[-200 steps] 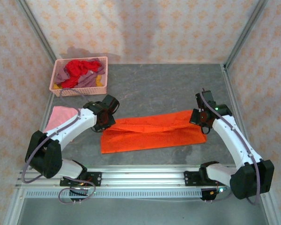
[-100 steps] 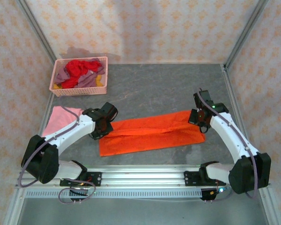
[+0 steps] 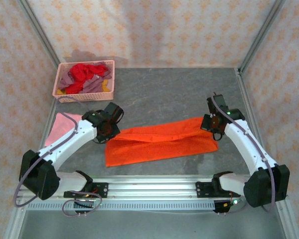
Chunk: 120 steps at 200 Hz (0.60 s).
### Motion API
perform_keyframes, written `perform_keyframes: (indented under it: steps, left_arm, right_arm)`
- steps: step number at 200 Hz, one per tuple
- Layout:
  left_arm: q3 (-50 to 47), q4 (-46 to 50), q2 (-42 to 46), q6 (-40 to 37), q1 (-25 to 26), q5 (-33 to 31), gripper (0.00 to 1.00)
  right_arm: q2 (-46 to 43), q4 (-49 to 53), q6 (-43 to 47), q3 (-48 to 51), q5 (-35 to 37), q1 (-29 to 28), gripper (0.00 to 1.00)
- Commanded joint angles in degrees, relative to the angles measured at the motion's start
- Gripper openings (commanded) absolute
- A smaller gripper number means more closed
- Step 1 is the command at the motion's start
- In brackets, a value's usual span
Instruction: Fold and stack the t-shirts
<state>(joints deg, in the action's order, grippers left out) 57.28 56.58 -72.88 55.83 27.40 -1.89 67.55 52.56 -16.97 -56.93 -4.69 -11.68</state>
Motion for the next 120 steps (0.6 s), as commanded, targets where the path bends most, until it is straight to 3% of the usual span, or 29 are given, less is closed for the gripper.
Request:
perform_keyframes:
  steps: [1, 120]
  left_arm:
    - [-1.4, 5.5, 2.8, 1.8, 0.6, -0.4, 0.00]
    - [-17.5, -4.0, 0.6, 5.0, 1.1, 5.9, 0.00]
  right_arm:
    - [-0.7, 1.4, -0.5, -0.5, 0.6, 0.2, 0.00]
    - [7.8, 1.0, -0.5, 0.5, -0.5, 0.2, 0.00]
